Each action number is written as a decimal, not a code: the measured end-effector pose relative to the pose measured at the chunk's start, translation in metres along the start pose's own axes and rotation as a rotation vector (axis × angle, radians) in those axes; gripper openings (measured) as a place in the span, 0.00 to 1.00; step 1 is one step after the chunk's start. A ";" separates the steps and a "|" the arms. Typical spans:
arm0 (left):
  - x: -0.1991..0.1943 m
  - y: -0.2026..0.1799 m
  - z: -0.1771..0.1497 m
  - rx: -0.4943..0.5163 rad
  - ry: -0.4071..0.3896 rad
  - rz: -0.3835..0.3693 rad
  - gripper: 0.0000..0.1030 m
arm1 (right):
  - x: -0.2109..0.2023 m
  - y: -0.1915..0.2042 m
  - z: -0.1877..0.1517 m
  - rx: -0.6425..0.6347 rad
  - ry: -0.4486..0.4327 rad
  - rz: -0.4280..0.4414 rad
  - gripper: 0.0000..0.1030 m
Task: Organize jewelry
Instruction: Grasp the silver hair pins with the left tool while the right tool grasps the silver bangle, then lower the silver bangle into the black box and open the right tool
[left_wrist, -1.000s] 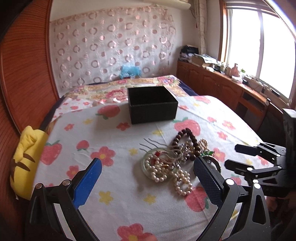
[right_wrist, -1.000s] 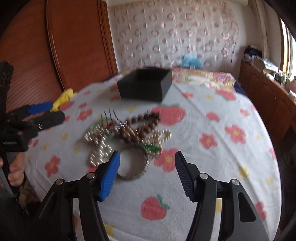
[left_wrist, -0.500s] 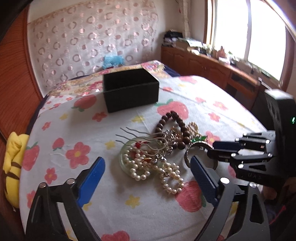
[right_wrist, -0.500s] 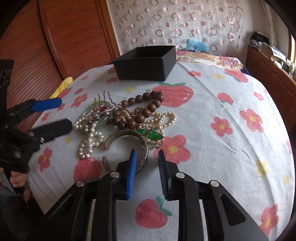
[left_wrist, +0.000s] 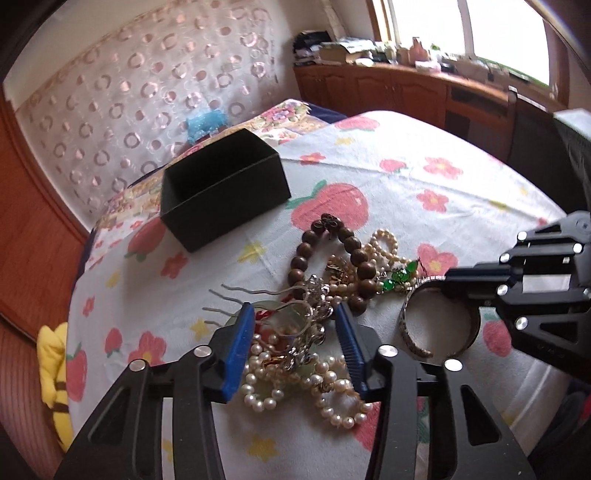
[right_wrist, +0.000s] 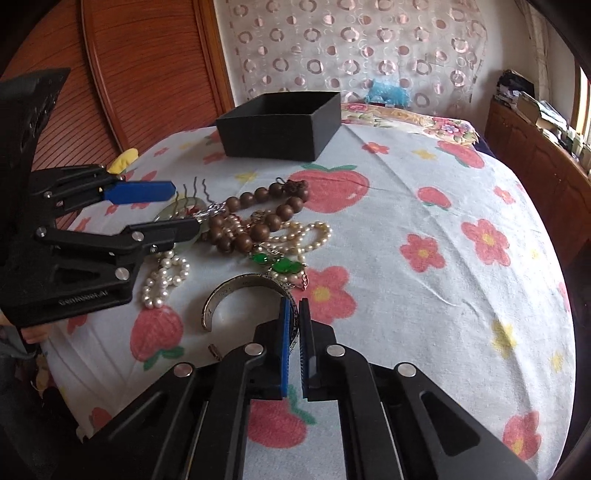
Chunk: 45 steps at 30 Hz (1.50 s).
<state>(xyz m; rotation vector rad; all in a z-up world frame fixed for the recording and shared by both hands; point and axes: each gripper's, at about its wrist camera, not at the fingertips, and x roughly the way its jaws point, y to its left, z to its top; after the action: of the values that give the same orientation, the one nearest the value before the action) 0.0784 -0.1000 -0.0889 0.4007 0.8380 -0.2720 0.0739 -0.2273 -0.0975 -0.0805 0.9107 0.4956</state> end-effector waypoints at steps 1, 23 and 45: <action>0.001 -0.001 0.000 0.006 0.005 -0.005 0.31 | -0.001 -0.001 0.000 0.003 -0.001 0.003 0.06; -0.061 0.061 0.021 -0.170 -0.187 -0.114 0.07 | -0.030 0.003 0.023 -0.039 -0.092 -0.038 0.05; -0.039 0.126 0.086 -0.190 -0.265 -0.075 0.07 | 0.030 -0.014 0.170 -0.159 -0.186 -0.090 0.05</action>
<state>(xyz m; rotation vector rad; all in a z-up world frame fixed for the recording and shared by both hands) 0.1588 -0.0232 0.0218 0.1511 0.6124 -0.3045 0.2210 -0.1823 -0.0178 -0.2153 0.6823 0.4830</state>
